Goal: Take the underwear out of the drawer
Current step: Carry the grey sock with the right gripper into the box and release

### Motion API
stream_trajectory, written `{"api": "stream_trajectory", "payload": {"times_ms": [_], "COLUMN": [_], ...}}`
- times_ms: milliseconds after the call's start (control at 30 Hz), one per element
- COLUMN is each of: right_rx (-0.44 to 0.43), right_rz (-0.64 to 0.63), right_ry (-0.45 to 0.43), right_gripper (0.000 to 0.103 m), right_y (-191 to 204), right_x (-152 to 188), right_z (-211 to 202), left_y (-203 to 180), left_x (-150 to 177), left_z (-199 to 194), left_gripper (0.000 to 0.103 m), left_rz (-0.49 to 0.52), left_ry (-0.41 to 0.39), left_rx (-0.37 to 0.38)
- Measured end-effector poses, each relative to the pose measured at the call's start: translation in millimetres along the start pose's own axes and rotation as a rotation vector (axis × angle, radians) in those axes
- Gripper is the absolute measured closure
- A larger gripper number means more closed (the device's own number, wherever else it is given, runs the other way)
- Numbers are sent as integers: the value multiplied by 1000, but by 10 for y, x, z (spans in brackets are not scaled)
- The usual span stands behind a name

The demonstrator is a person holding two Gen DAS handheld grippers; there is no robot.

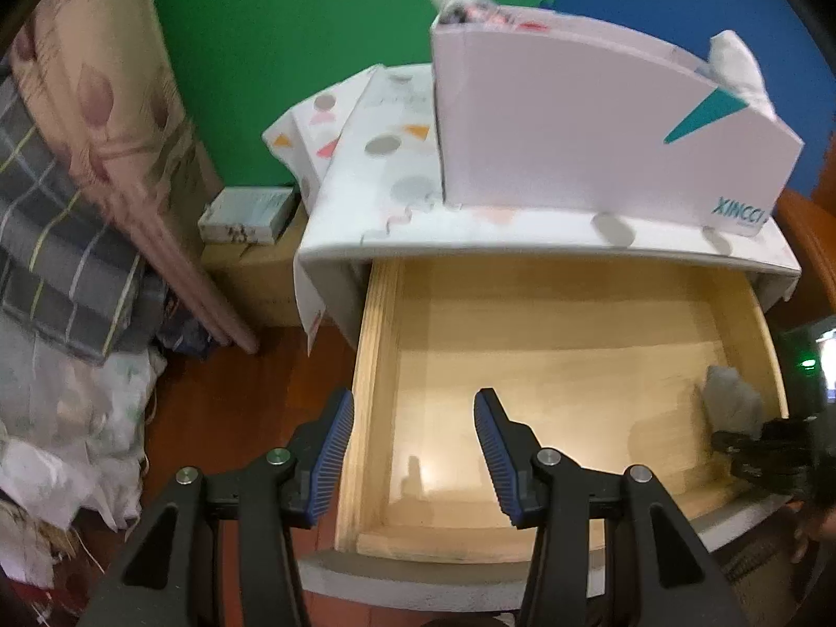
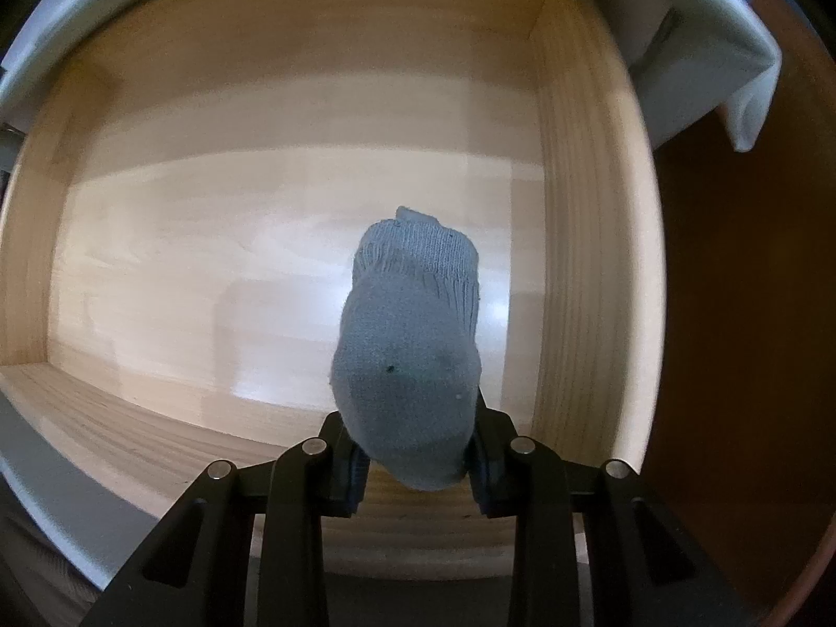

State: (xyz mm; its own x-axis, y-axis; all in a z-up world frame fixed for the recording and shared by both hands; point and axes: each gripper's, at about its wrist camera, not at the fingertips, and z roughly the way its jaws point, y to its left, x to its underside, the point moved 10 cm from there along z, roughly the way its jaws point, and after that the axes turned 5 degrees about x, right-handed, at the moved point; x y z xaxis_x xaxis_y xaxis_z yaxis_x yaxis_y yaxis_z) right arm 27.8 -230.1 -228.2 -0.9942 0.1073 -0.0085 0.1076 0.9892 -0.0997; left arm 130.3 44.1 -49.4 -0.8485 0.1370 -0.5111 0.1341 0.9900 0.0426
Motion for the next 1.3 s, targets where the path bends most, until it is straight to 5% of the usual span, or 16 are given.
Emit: {"api": "stream_trajectory", "payload": {"times_ms": [700,967,1300], "right_rx": [-81,-77,-78], "right_rz": [-12,-23,-39], "right_ry": [-290,-400,-441], "right_gripper": [75,75,75], "right_y": [-222,-118,176], "right_x": [-378,-892,-1570], "right_z": [-1770,-2380,-2652], "left_y": [70,91,69], "left_x": [65,79,84], "left_z": [109,90,91], "left_gripper": [54,54,54], "left_rz": [-79,-95,-85], "left_ry": [-48,-63,-71], "left_rx": [-12,-8,-4]}}
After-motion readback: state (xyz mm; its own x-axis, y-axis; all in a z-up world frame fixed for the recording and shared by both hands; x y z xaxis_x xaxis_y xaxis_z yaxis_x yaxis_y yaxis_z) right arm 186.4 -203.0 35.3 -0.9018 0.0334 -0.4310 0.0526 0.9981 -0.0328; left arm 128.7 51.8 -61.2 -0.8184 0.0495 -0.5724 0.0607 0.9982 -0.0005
